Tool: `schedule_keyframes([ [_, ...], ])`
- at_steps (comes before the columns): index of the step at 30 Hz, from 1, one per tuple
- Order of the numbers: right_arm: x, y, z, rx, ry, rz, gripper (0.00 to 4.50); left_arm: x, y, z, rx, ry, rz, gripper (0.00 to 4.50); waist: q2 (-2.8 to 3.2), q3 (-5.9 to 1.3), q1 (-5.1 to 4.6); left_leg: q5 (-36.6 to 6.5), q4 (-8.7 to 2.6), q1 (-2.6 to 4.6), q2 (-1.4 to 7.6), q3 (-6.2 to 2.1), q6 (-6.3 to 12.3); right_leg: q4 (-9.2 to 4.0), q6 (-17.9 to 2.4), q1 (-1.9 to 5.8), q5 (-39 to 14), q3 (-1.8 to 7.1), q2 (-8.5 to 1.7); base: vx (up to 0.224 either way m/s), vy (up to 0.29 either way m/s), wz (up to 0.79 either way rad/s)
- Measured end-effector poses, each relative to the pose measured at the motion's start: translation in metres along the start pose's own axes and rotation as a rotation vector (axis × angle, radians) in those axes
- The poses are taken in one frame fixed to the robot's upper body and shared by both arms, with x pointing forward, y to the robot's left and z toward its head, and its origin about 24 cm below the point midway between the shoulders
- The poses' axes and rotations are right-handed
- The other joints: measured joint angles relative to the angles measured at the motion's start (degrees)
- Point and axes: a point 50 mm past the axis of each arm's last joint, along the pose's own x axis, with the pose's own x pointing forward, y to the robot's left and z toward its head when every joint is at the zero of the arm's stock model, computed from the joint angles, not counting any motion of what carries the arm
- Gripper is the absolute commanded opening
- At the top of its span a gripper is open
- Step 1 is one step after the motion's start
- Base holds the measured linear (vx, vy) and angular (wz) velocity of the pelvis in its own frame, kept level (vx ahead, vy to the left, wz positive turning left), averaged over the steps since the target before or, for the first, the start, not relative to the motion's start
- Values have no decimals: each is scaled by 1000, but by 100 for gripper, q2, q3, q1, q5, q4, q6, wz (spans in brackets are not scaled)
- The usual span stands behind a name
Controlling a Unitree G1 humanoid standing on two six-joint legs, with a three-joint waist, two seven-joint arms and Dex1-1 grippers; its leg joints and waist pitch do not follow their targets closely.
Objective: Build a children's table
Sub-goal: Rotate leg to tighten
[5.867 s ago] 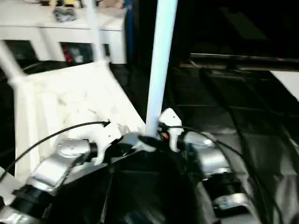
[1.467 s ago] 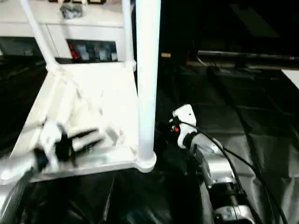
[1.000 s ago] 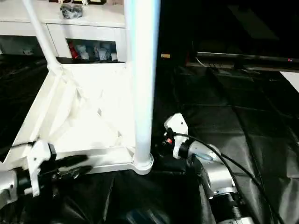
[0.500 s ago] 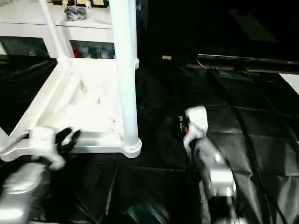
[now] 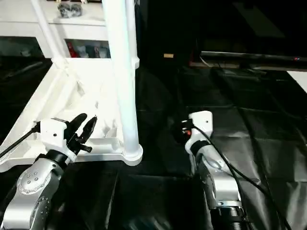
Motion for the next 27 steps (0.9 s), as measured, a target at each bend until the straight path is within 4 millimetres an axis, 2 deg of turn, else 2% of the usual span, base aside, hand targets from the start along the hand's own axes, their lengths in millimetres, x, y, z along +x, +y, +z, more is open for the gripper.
schedule_keyframes([
  [3, 1, 3, -1, 9, 1, -2, 362, 0, 0, -1, 1, 9, 1, 174, 0, 0, 16, 1, 0, 2, 0, 0, -1, 3, 3, 0, -1, 0, 0, 0, 0, 0],
  [5, 2, 5, -1, 14, 1, -2, 362, 0, 0, -1, 5, 14, 1, 174, 1, -1, 16, 7, 17, -29, 2, 2, 5, 9, -10, -9, 21, 0, 2, 0, 0, 0],
  [6, 2, 5, -1, 13, 0, -3, 362, 1, 0, -1, 6, 14, 0, 174, 12, -9, 17, 42, 50, -72, 4, 4, 58, 16, -13, -31, 34, -7, 10, 0, 0, 0],
  [7, 2, 5, 0, 13, -1, -3, 362, 1, 0, -1, 6, 14, -1, 174, 19, -31, 17, 47, 91, -124, 3, 3, 67, 25, -17, -87, 52, -16, 14, -57, 13, 0],
  [8, 2, 5, 0, 11, -4, -2, 362, 1, -1, 0, 8, 16, -3, 174, 29, -48, 15, 57, 141, -218, 2, 2, 88, 36, -18, -174, 87, -21, 15, -57, 13, 0],
  [9, 2, 5, 0, 11, -3, -1, 362, 2, -1, -1, 11, 20, -6, 174, 34, -52, 15, 71, 167, -284, 2, 1, 110, 37, -20, -225, 120, -22, 13, -79, 17, -1],
  [11, 2, 6, 0, 6, 4, 0, 362, 2, -2, -2, 18, 28, -5, 174, 42, -53, 11, 100, 193, -357, 5, 5, 153, -3, -8, -271, 180, -34, 6, -96, 27, -2],
  [12, 2, 6, 0, 2, 7, 0, 362, 2, -1, -2, 22, 30, -3, 174, 46, -47, -8, 79, 192, -342, 7, 6, 120, -21, 10, -259, 170, -41, -1, -103, 32, -5],
  [13, 2, 6, -1, 1, 8, -1, 362, 1, -1, -2, 28, 33, -1, 174, 57, -32, -35, 75, 190, -299, 12, 0, 115, -59, 24, -211, 162, -60, -6, -116, 30, -6],
  [14, 2, 6, -1, 2, 8, 0, 362, 1, 1, -3, 33, 37, 4, 174, 97, 6, -102, 57, 167, -199, 25, -29, 103, -162, 39, -118, 153, -156, -10, -116, 30, -6],
  [15, 2, 6, -1, 2, 8, 0, 362, 0, 2, -2, 35, 38, 8, 174, 153, 41, -160, 49, 141, -130, 76, -74, 104, -266, 47, 13, 146, -257, -2, -107, 19, -4],
  [16, 2, 6, 0, 2, 8, -1, 362, 0, 3, -2, 38, 36, 9, 174, 205, 69, -155, 50, 88, -121, 121, -68, 102, -242, 56, 167, 93, -338, -2, -134, 14, -5],
  [17, 1, 5, 0, 0, 6, -8, 362, 3, 2, 2, 46, 22, 2, 174, 139, 95, -71, 49, 87, -97, 95, 41, 103, 374, -50, 124, -271, -317, -110, -134, 14, -5],
  [18, 0, 3, 0, -2, 8, -14, 362, 5, 3, 5, 50, 10, 3, 174, -18, 64, 53, 51, 98, -99, 74, 216, 101, 639, 65, 224, -547, -89, -124, -68, -74, -6],
  [19, 1, 2, 2, -9, 6, -15, 362, 4, 2, 4, 44, 11, 7, 174, -155, 35, 93, 47, 134, -54, 77, 273, 93, 763, 105, 184, -761, 113, -80, -34, -102, -16],
  [20, 2, 4, 2, -10, 9, -8, 362, -2, 2, -3, 35, 39, 14, 174, -175, 82, 182, -209, 390, -44, -20, 128, 52, 762, 95, 105, -767, 122, -108, -34, -102, -16],
  [21, 2, 4, 1, -10, 10, -6, 362, -6, 2, -7, 30, 56, 17, 174, -95, 66, 214, -242, 512, -33, -99, -115, 92, 758, 96, 136, -767, 112, -102, -22, 3, -27],
  [22, 2, 3, 1, -12, 12, -9, 362, -5, 2, -7, 30, 55, 17, 174, -22, 33, 210, -285, 463, 26, -164, -222, 18, 755, 101, 100, -748, 65, -83, 0, 0, 0],
  [24, 1, 3, -2, -5, 26, -13, 362, -1, 4, 0, 44, 19, 22, 174, -64, 31, 160, -171, 299, -11, -154, -174, -19, 571, 66, 70, -513, 153, 4, -32, -10, 11],
  [27, 2, 5, -2, -4, 24, -6, 362, -3, 7, -1, 43, 15, 40, 174, -40, 21, 92, -147, 255, -13, -108, -143, -4, 380, 40, 124, -354, 153, 49, -34, 12, 0],
])
